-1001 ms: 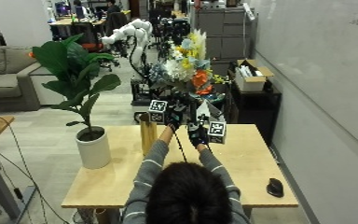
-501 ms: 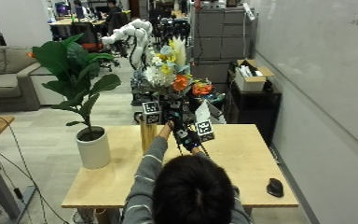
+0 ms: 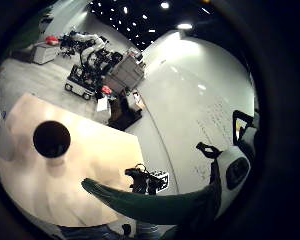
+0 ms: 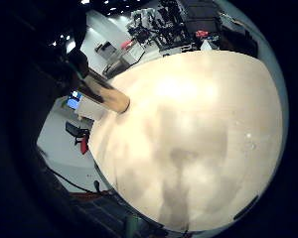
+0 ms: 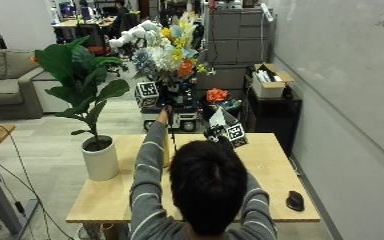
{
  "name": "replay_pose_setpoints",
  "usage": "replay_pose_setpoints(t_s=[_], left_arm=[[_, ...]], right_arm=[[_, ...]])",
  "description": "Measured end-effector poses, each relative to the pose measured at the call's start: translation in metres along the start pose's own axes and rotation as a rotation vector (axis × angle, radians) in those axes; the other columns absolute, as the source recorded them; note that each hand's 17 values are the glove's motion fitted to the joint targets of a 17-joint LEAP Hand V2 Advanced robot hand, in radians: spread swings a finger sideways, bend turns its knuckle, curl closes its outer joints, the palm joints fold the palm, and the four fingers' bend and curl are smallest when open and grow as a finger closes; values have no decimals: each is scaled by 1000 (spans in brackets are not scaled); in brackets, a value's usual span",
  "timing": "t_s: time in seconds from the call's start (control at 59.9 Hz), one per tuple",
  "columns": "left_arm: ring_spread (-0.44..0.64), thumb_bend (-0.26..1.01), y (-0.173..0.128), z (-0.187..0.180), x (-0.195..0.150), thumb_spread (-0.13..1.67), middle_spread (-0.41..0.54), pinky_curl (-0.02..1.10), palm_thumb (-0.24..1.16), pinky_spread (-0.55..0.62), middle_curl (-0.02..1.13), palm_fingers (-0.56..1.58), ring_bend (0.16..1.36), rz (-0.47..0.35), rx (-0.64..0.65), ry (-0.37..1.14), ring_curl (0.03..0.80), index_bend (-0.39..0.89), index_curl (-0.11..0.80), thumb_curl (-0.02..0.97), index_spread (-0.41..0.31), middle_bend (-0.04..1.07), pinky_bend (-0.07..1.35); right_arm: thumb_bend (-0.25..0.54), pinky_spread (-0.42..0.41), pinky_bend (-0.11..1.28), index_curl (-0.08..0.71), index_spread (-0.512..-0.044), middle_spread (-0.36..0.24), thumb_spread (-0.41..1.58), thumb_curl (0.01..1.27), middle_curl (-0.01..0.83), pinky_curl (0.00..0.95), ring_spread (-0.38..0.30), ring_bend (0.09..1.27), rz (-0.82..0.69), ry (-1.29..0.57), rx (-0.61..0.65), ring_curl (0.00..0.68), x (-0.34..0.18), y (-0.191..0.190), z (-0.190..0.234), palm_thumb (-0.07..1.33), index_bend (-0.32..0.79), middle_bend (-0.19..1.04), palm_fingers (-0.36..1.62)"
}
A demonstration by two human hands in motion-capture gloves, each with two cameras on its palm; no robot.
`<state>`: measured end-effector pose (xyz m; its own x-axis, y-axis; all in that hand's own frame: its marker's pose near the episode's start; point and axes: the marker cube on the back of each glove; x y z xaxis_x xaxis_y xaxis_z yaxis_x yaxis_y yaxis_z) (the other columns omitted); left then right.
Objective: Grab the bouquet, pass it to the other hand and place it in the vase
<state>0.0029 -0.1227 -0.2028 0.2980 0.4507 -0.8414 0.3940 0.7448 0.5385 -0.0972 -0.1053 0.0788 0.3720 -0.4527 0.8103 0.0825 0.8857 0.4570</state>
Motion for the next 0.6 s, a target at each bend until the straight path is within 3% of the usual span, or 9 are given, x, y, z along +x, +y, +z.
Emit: replay_pose_setpoints(t_s=[0.1,0.167,0.234,0.3,0.384,0.484,0.551,0.601], left_arm=[[-360,-22,-6,-10,21,1021,-352,491,729,-412,607,1421,904,74,-58,111,502,549,510,462,-326,852,675],[-360,-22,-5,-19,37,1022,-351,491,728,-412,606,1420,906,89,-10,60,501,548,515,464,-327,855,677],[-360,-22,-11,-22,43,1022,-351,491,727,-412,605,1419,907,162,1,118,501,546,519,467,-327,857,678],[-360,-22,-17,-23,32,1023,-351,490,727,-412,603,1419,908,74,7,133,500,544,522,469,-328,859,679],[-359,-22,-29,-22,16,1023,-350,490,726,-412,602,1418,910,132,46,114,500,543,526,471,-328,860,680],[-359,-22,-26,-21,-1,1023,-350,489,726,-411,600,1418,910,-29,7,102,499,541,529,473,-329,862,681],[-359,-22,-31,-23,-17,1023,-350,489,726,-411,599,1418,911,-34,23,41,499,539,531,474,-329,863,681],[-359,-22,-31,-22,-19,1023,-350,489,725,-411,598,1418,911,-37,9,86,498,538,533,475,-329,863,682]], right_arm=[[-15,3,372,375,-195,-47,1173,420,464,339,-101,527,59,-19,-44,394,7,4,-4,603,124,362,954],[-17,14,339,367,-192,-47,1178,413,462,332,-101,506,70,23,-33,392,18,2,-8,607,129,351,962],[-18,24,314,361,-189,-42,1181,408,458,329,-101,487,59,54,-17,391,26,-1,-13,609,129,336,970],[-18,30,286,356,-184,-40,1183,403,457,327,-102,470,77,-14,-44,392,28,0,-14,610,132,325,978],[-15,43,273,350,-181,-39,1186,398,455,327,-101,448,81,7,-29,391,43,-4,-19,616,129,308,999],[-17,53,254,344,-179,-39,1188,393,455,331,-102,430,112,33,-8,393,56,-5,-22,620,127,290,1012],[-15,61,240,341,-175,-39,1190,391,454,332,-106,421,109,53,-1,395,65,-6,-22,624,129,281,1024],[-11,61,226,338,-170,-39,1197,390,456,332,-110,414,104,55,-9,397,69,-6,-21,635,126,280,1029]])
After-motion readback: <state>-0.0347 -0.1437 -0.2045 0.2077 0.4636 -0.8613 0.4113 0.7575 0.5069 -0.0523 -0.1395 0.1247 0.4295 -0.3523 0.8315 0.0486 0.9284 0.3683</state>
